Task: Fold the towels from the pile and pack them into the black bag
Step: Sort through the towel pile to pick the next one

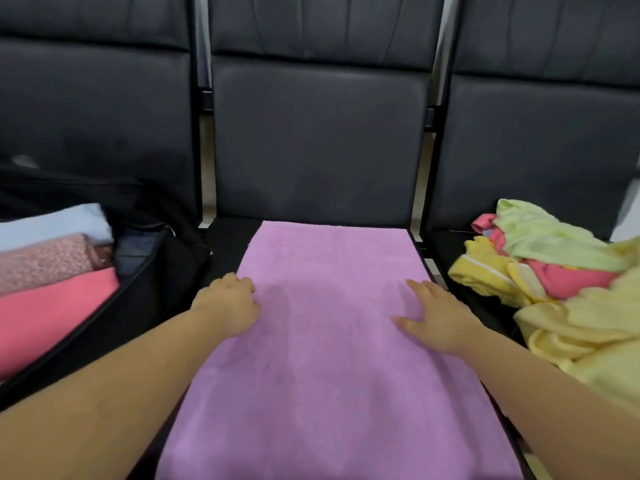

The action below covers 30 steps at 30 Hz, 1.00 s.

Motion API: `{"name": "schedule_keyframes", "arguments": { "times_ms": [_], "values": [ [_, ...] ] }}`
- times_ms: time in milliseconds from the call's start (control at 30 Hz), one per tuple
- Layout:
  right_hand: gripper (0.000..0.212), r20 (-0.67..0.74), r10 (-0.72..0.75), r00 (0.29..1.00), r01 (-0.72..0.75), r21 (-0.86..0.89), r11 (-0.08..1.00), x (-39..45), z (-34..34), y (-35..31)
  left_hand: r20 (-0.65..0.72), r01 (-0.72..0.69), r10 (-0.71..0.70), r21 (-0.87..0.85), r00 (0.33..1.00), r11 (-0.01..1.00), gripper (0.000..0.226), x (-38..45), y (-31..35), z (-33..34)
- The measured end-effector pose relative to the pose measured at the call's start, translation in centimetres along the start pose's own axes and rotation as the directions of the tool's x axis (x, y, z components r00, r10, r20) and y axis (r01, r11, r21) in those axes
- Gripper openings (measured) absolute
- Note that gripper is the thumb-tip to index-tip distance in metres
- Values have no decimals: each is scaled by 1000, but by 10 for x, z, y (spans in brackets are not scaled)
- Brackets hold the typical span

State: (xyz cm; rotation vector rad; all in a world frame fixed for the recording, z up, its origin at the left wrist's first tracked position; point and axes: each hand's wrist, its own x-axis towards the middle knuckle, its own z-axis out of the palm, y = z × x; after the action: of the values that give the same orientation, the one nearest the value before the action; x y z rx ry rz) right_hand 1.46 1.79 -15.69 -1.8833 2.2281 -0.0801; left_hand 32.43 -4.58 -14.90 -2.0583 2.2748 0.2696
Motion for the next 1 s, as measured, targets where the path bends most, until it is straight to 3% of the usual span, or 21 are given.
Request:
{"name": "schedule_keyframes", "arguments": {
  "times_ms": [133,267,300,400,433,567,700,767,833,1000],
  "values": [
    [78,-32,182,983,-176,141,974,-36,2,14,44,202,-198,-160,979,966,47,-40,-12,7],
    [79,6,343,939,-322,357,877,-55,-2,22,103,266,-247,-292,964,919,48,-55,-17,4],
    [73,36,370,928,-357,366,860,-58,-4,22,121,269,-244,-284,962,920,40,-58,-17,2],
    [24,110,387,915,-398,399,826,-66,-7,27,184,234,-203,-165,962,958,28,-63,-16,-3],
    [24,149,398,905,-421,449,788,-67,-6,29,194,220,-188,-160,963,962,29,-66,-16,-3],
    [10,282,353,892,-451,607,655,-77,-13,32,206,229,-163,-353,965,907,25,-70,-26,-5],
    [14,235,298,925,-369,740,562,-87,-23,35,211,207,-90,-638,973,742,15,-78,-35,-11],
    [14,205,265,942,-323,767,554,-92,-27,36,197,177,-41,-745,980,643,29,-81,-41,-14],
    [26,204,220,954,-294,778,555,-96,-31,38,225,163,31,-785,974,597,48,-85,-47,-16],
    [30,262,83,962,-261,775,575,-108,-37,41,281,124,175,-789,944,601,31,-99,-51,-22]
  ]
}}
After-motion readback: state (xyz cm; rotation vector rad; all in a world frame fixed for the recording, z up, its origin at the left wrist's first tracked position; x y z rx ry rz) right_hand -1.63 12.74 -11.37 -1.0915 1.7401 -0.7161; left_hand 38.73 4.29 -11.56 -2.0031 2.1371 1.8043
